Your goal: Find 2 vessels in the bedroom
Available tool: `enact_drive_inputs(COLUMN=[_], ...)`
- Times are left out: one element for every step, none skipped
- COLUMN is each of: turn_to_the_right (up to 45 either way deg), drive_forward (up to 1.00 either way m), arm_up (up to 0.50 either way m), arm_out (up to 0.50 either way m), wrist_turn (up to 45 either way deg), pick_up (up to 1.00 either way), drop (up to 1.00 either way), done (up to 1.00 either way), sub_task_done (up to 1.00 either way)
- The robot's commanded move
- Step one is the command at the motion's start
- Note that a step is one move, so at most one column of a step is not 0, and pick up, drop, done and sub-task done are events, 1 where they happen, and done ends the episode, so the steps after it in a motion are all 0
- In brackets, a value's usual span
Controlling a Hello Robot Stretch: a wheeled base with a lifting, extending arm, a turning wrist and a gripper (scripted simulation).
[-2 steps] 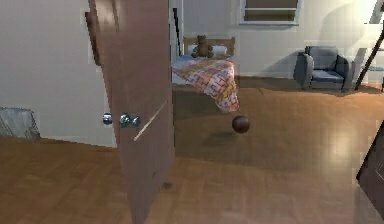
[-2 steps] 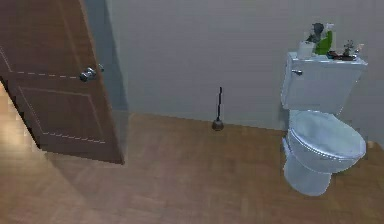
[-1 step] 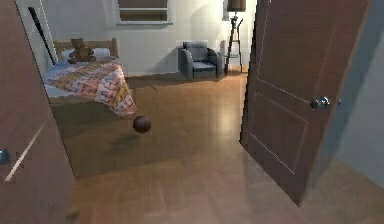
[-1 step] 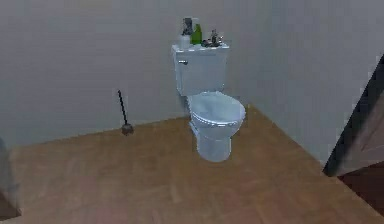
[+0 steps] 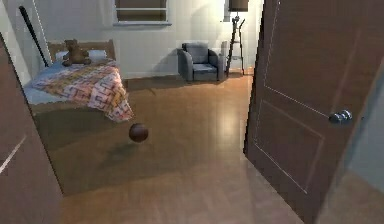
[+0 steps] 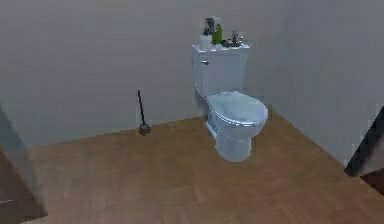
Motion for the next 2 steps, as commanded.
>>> enact_drive_inputs(turn_to_the_right=[0.0,0.0], drive_forward=[1.00,1.00], arm_up=[0.00,0.00], arm_out=[0.00,0.00], wrist_turn=[0.0,0.0], pick_up=[0.00,0.00], drop=[0.00,0.00], done=[0.00,0.00], sub_task_done=[0.00,0.00])
